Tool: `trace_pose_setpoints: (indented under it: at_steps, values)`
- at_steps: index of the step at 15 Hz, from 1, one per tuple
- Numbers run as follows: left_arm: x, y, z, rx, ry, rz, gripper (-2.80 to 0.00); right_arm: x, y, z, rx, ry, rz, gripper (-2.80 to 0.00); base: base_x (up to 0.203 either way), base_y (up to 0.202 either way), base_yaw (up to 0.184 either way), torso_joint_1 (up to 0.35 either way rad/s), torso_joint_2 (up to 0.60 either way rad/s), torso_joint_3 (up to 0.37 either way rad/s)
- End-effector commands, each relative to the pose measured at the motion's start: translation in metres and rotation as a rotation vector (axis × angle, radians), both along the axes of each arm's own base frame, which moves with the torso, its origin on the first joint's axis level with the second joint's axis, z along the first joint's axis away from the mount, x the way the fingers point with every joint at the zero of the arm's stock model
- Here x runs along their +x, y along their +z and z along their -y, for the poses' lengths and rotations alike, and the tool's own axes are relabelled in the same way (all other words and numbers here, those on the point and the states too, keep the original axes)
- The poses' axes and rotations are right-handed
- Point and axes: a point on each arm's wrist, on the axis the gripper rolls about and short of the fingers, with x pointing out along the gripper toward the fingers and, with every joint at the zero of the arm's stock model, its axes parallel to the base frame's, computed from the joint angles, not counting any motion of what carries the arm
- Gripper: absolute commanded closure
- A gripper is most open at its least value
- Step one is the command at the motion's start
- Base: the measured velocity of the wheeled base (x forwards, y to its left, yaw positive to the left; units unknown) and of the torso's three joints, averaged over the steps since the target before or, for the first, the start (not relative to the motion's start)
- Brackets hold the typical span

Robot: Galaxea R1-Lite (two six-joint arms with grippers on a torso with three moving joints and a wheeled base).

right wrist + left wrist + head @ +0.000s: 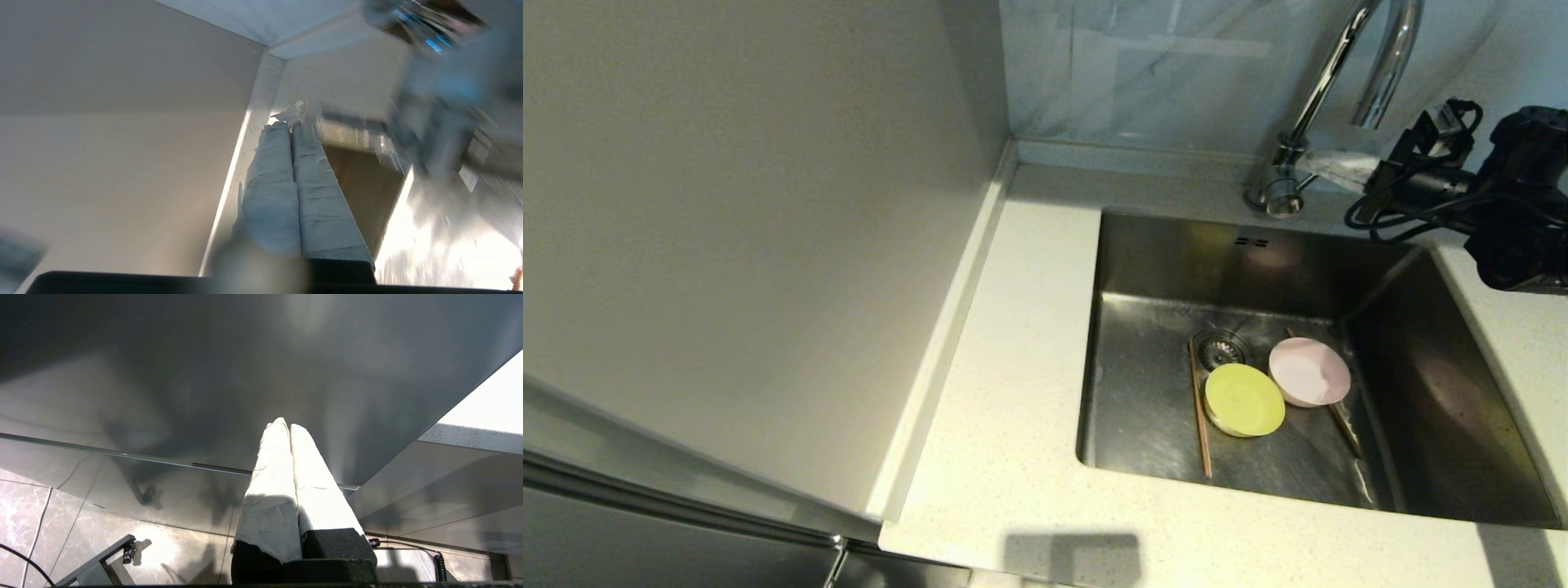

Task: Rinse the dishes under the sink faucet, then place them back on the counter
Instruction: Turn off the faucet

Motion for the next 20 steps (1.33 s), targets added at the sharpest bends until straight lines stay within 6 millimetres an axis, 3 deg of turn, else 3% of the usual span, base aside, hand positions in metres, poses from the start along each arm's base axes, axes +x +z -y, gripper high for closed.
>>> trace_pose_setpoints:
  at_steps: [1, 10, 17, 20]
  values:
    - [0.000, 0.000, 0.000, 0.000, 0.001, 0.003, 0.00, -0.028, 0.013, 0.013, -0.004, -0.027, -0.005, 0.00, 0.000, 0.000, 0.000, 0.000, 0.00, 0.000]
    - [0.000, 0.000, 0.000, 0.000, 0.001, 0.003, 0.00, -0.044, -0.003, 0.024, -0.171, -0.098, 0.066, 0.00, 0.000, 0.000, 0.000, 0.000, 0.00, 0.000]
    - [0.000, 0.000, 0.000, 0.000, 0.001, 0.003, 0.00, -0.033, -0.028, 0.025, -0.548, -0.270, 0.225, 0.00, 0.000, 0.000, 0.000, 0.000, 0.00, 0.000]
    - [0.000, 0.000, 0.000, 0.000, 0.001, 0.003, 0.00, -0.018, -0.016, 0.016, -0.588, -0.433, 0.205, 0.00, 0.000, 0.000, 0.000, 0.000, 0.00, 0.000]
